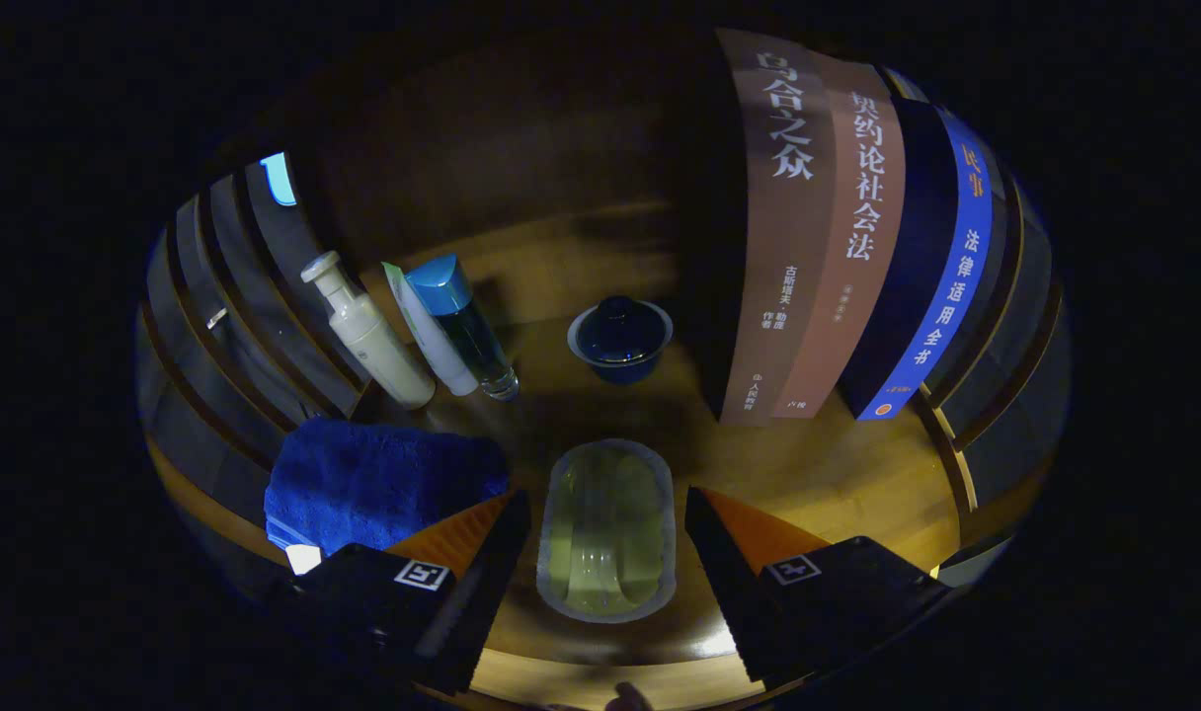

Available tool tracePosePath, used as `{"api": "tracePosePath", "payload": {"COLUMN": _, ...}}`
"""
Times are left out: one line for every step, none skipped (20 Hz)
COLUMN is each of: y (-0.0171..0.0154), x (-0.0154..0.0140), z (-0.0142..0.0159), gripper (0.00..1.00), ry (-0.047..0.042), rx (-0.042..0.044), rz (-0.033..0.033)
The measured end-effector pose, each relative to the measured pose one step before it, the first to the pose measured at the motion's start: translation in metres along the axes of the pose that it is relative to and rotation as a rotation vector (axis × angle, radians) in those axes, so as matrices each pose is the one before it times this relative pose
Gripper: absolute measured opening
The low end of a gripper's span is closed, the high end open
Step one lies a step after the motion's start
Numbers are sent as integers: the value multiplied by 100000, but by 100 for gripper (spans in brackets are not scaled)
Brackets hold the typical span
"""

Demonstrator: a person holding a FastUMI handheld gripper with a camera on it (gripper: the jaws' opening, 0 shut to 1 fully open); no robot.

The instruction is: Pull open the drawer, take out the items inside it, and place them on the countertop above the cabinet.

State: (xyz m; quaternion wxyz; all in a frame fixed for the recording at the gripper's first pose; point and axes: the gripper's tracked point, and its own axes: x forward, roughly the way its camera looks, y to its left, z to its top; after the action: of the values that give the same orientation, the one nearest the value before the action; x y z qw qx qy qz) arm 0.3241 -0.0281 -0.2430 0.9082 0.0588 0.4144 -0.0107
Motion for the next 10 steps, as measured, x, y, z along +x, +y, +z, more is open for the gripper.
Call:
{"api": "tracePosePath", "payload": {"y": 30, "x": -212, "z": 200, "gripper": 100, "ry": -881, "rx": -289, "rz": 156}}
{"api": "tracePosePath", "payload": {"y": 131, "x": -445, "z": 203, "gripper": 100, "ry": -1519, "rx": 106, "rz": 612}}
{"api": "tracePosePath", "payload": {"y": 128, "x": -558, "z": 179, "gripper": 100, "ry": -1618, "rx": 155, "rz": 170}}
{"api": "tracePosePath", "payload": {"y": 190, "x": -626, "z": 80, "gripper": 100, "ry": -1812, "rx": 221, "rz": 437}}
{"api": "tracePosePath", "payload": {"y": 251, "x": -840, "z": 63, "gripper": 100, "ry": -1701, "rx": 25, "rz": 637}}
{"api": "tracePosePath", "payload": {"y": 323, "x": -894, "z": -158, "gripper": 100, "ry": -1694, "rx": 35, "rz": 798}}
{"api": "tracePosePath", "payload": {"y": 420, "x": -1122, "z": -406, "gripper": 99, "ry": -1438, "rx": -2, "rz": 1015}}
{"api": "tracePosePath", "payload": {"y": 435, "x": -1171, "z": -620, "gripper": 99, "ry": -1300, "rx": -1037, "rz": 1024}}
{"api": "tracePosePath", "payload": {"y": 485, "x": -1376, "z": -831, "gripper": 100, "ry": -1801, "rx": -1347, "rz": 749}}
{"api": "tracePosePath", "payload": {"y": 286, "x": -1470, "z": -783, "gripper": 100, "ry": -2122, "rx": -1719, "rz": 178}}
